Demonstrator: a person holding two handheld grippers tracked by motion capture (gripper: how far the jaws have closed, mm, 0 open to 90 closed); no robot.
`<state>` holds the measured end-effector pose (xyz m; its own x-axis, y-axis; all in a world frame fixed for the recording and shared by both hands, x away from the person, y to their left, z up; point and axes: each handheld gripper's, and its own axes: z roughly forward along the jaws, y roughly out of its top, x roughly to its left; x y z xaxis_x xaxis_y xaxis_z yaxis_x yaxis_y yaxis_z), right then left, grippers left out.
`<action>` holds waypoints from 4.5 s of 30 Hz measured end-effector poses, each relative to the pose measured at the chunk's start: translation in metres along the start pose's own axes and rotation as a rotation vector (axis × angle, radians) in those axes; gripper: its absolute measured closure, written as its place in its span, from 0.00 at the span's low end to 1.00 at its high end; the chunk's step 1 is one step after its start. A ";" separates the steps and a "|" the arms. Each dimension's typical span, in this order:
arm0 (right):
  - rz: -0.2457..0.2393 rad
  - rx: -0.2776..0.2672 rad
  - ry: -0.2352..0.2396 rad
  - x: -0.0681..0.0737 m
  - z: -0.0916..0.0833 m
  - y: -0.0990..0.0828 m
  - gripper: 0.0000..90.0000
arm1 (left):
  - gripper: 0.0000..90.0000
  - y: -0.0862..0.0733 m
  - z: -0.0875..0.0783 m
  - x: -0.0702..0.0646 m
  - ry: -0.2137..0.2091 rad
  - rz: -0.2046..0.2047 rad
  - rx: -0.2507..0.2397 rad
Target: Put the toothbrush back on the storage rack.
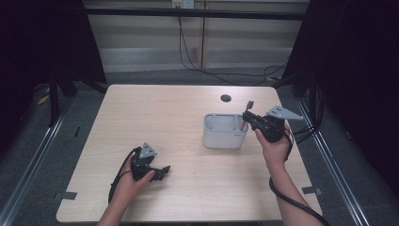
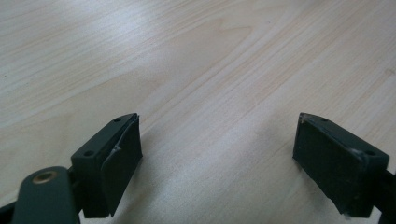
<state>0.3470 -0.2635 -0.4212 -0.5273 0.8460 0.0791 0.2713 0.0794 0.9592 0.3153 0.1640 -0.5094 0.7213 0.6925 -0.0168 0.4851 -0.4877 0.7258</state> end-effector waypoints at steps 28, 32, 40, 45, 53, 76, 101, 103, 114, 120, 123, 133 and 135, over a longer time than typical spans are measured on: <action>-0.037 0.046 0.022 0.005 -0.008 -0.013 0.86 | 0.17 0.000 0.000 0.000 0.001 -0.003 -0.001; -0.040 0.047 0.015 0.006 -0.008 -0.013 0.79 | 0.17 0.000 0.000 0.000 0.002 -0.001 0.000; -0.030 0.050 0.002 0.003 -0.012 -0.013 0.71 | 0.17 0.000 0.000 0.000 0.002 -0.001 0.000; -0.027 0.051 -0.006 0.002 -0.013 -0.013 0.67 | 0.17 0.000 0.000 0.000 0.001 -0.002 0.000; -0.025 0.062 -0.005 0.002 -0.012 -0.014 0.60 | 0.17 0.000 0.000 0.000 0.001 -0.001 0.000; -0.014 0.127 -0.007 0.003 -0.019 -0.015 0.29 | 0.17 0.000 0.000 0.000 0.002 -0.001 0.000; -0.032 0.185 0.045 0.007 -0.030 -0.019 0.24 | 0.17 0.000 0.000 0.000 0.002 0.000 -0.002; -0.039 0.189 0.047 0.007 -0.032 -0.021 0.24 | 0.17 0.000 0.000 0.000 0.002 -0.001 -0.001; -0.047 0.227 0.052 0.005 -0.037 -0.032 0.22 | 0.17 0.000 0.000 0.000 0.002 -0.001 -0.002; -0.043 0.239 0.055 0.002 -0.039 -0.038 0.21 | 0.17 0.000 0.000 0.000 0.002 -0.002 -0.002; -0.041 0.241 0.054 0.001 -0.039 -0.041 0.21 | 0.17 0.000 0.000 0.000 0.002 -0.002 -0.002; -0.054 0.265 0.054 -0.002 -0.038 -0.050 0.19 | 0.17 0.000 0.000 -0.001 0.005 -0.002 0.001; -0.054 0.269 0.054 -0.002 -0.038 -0.051 0.19 | 0.17 0.000 0.000 0.000 0.004 -0.001 0.002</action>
<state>0.3035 -0.2893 -0.4605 -0.5864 0.8084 0.0513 0.4422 0.2664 0.8564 0.3147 0.1640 -0.5093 0.7188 0.6951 -0.0146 0.4870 -0.4884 0.7241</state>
